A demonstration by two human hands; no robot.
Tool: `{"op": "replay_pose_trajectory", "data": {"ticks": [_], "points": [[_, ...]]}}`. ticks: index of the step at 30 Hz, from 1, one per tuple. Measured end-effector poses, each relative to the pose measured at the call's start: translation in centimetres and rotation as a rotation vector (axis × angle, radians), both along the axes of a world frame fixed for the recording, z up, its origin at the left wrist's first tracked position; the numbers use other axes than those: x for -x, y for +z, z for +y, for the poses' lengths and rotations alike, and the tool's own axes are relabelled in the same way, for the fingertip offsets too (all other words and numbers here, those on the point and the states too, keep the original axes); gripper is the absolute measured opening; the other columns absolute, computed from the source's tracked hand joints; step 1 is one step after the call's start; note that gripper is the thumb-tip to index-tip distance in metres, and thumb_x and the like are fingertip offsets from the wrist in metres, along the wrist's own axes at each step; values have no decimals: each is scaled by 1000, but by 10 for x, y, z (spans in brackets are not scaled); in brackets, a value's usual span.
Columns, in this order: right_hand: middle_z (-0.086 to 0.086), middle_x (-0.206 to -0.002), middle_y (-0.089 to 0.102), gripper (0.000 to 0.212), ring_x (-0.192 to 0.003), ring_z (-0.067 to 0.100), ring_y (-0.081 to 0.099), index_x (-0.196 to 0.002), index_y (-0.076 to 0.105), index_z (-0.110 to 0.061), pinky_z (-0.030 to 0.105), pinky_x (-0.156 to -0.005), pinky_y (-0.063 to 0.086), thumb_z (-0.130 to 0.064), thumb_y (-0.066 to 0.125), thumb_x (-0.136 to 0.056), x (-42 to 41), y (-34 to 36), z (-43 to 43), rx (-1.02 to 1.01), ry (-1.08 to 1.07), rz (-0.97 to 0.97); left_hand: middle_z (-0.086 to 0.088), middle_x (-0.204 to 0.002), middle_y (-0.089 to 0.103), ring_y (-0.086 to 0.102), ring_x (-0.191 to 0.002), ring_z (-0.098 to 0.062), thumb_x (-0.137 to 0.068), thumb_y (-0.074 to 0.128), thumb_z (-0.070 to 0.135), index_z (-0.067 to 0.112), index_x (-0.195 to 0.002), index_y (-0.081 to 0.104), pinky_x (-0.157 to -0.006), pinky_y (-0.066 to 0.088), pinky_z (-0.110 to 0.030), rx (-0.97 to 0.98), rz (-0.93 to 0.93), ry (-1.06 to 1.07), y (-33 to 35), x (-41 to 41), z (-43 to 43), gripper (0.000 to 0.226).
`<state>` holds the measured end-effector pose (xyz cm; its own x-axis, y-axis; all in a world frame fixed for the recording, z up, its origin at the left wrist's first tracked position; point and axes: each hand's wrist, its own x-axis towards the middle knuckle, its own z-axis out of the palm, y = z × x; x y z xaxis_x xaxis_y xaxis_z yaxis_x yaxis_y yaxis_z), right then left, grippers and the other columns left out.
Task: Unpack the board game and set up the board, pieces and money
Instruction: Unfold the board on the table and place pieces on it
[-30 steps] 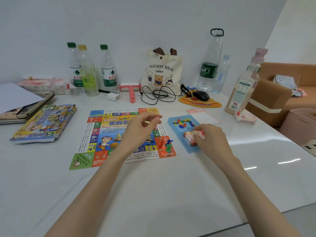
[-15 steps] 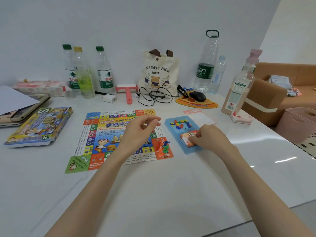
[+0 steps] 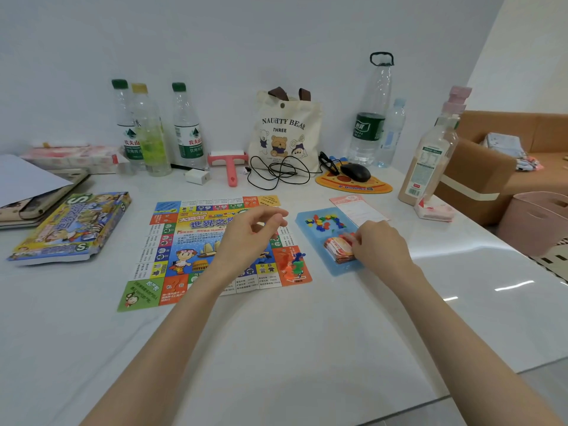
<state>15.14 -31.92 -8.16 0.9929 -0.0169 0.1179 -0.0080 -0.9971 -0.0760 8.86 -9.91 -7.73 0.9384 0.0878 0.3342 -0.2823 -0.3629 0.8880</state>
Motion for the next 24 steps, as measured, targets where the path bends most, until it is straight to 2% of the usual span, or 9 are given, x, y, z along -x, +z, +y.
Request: {"op": "replay_pose_trajectory", "data": {"ticks": [5, 10, 14, 19, 22, 24], "points": [[6, -99, 69, 27, -80, 17, 61, -108, 67, -14, 27, -62, 44, -31, 48, -98, 4, 3, -3, -4, 13, -107, 12, -94, 71, 64, -76, 1, -97, 54, 24, 28, -103, 67, -69, 50, -12, -3, -1, 6, -1, 0, 1, 15], [7, -100, 72, 30, -83, 20, 64, -107, 71, -13, 30, -66, 52, -26, 46, -98, 12, 11, -4, -200, 37, -200, 12, -94, 71, 63, -74, 4, -97, 54, 25, 27, -105, 67, -69, 51, -12, 4, 10, 12, -1, -1, 1, 16], [3, -97, 72, 33, -75, 14, 60, -108, 71, -18, 21, -53, 39, -37, 46, -98, 17, 7, 0, -138, 96, -119, 13, -93, 71, 64, -75, 1, -96, 54, 24, 30, -101, 66, -72, 54, -17, 11, 3, 15, -1, -1, 3, 14], [2, -93, 65, 36, -67, 12, 52, -119, 66, -22, 21, -48, 33, -43, 50, -96, 17, 10, 10, -57, 100, 13, 13, -92, 71, 64, -77, -2, -96, 54, 26, 32, -99, 66, -73, 54, -18, 22, 8, 15, -1, -1, 3, 14], [-1, -79, 54, 39, -65, 10, 48, -112, 60, -16, 21, -48, 31, -49, 53, -93, 18, 16, 13, -39, 92, 84, 13, -91, 71, 65, -80, -5, -97, 54, 25, 33, -98, 66, -71, 52, -15, 25, 5, 13, 1, 0, 3, 14], [0, -82, 53, 40, -71, 12, 52, -109, 57, -15, 21, -49, 33, -50, 57, -90, 19, 19, 15, -4, 110, 125, 14, -92, 70, 64, -79, -4, -97, 54, 25, 33, -98, 65, -69, 51, -13, 18, 2, 13, 3, 0, 3, 14]]}}
